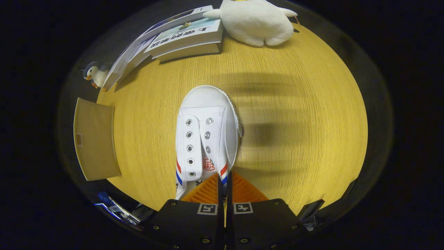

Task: Open the storage box then place both shoes into the box .Put the left shoe in first, then the right shoe, with the right side of both shoes facing outward in a uniform manner.

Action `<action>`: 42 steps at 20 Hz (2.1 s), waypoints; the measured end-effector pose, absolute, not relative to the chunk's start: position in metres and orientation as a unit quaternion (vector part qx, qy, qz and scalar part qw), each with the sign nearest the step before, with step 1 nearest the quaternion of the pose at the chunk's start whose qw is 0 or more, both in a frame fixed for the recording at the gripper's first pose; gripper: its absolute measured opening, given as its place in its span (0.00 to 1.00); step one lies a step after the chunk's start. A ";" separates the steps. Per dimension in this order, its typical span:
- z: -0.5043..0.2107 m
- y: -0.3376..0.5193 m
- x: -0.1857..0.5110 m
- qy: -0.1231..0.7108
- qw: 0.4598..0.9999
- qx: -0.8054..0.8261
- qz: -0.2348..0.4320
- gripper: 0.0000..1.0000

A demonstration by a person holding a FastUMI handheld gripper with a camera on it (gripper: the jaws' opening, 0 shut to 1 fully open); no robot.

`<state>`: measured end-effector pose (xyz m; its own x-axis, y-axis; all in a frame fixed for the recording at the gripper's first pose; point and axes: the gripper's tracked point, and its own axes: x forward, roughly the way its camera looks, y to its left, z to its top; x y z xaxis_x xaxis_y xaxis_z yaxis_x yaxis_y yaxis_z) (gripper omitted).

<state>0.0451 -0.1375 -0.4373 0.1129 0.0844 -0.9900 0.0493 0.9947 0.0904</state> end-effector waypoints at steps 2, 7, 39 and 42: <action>-0.421 -0.128 0.041 0.667 0.743 0.049 0.023 0.03; -0.380 -0.088 0.038 0.668 0.740 0.049 0.063 0.02; -0.274 0.280 0.079 0.640 0.710 -0.093 0.279 0.03; -0.286 0.294 0.084 0.641 0.709 -0.109 0.274 0.02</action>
<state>0.0839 0.2943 -0.2863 0.0283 0.2476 -0.9684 -0.5282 0.8262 0.1959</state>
